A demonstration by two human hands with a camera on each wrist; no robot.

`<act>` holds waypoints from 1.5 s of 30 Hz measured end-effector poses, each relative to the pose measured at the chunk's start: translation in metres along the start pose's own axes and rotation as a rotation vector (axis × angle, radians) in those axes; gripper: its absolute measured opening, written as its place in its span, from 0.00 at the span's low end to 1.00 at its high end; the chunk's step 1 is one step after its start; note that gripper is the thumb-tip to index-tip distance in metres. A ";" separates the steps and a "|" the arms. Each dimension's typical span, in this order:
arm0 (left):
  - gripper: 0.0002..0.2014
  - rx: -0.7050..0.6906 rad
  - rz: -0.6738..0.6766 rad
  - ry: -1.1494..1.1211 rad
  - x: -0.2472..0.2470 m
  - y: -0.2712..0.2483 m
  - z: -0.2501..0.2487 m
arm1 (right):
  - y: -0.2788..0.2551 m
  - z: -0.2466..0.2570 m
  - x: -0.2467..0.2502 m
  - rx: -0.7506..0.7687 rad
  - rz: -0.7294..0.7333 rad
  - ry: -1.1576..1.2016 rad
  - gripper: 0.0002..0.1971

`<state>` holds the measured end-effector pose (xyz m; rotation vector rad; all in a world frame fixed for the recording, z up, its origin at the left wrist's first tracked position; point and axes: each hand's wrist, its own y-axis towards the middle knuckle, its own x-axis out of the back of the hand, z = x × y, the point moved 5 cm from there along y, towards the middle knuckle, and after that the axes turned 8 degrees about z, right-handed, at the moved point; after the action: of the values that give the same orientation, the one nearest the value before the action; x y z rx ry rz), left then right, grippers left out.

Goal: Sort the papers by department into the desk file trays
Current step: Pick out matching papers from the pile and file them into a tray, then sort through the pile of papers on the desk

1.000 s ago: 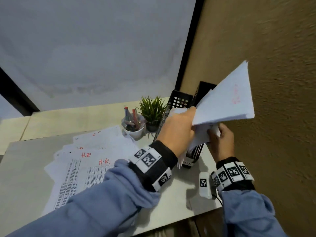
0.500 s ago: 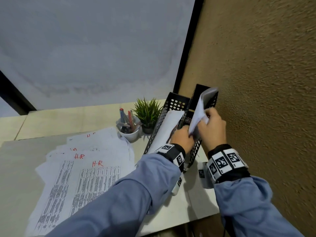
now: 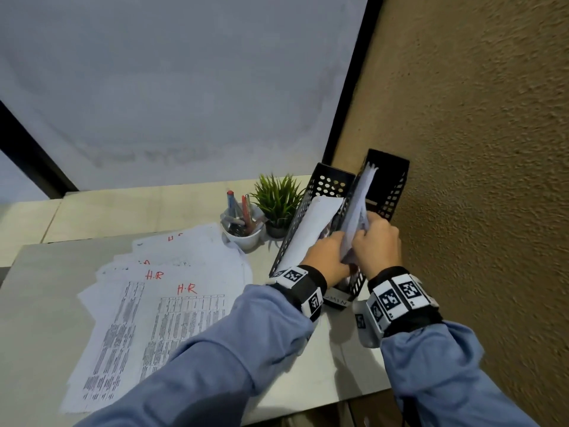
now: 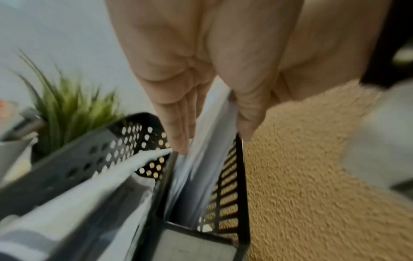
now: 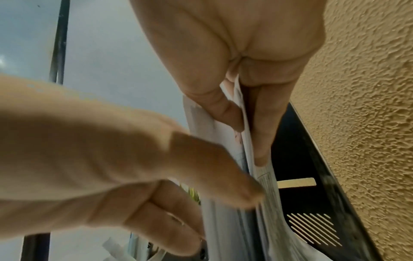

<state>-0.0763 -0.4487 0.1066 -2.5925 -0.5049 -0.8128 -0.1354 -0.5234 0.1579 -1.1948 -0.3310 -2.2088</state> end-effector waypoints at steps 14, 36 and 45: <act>0.25 0.898 -0.427 -0.128 0.075 -0.189 0.298 | -0.070 0.070 -0.155 0.141 0.425 0.164 0.17; 0.21 0.702 -0.572 -0.545 0.080 -0.236 0.335 | -0.104 0.020 -0.262 -0.344 0.440 0.716 0.18; 0.29 0.899 -0.702 -0.379 0.112 -0.263 0.371 | -0.100 0.014 -0.268 -0.281 0.500 0.802 0.23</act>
<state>0.0665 -0.0290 -0.0456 -1.6887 -1.5257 -0.1507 -0.0751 -0.3342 -0.0488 -0.3624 0.5581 -2.1036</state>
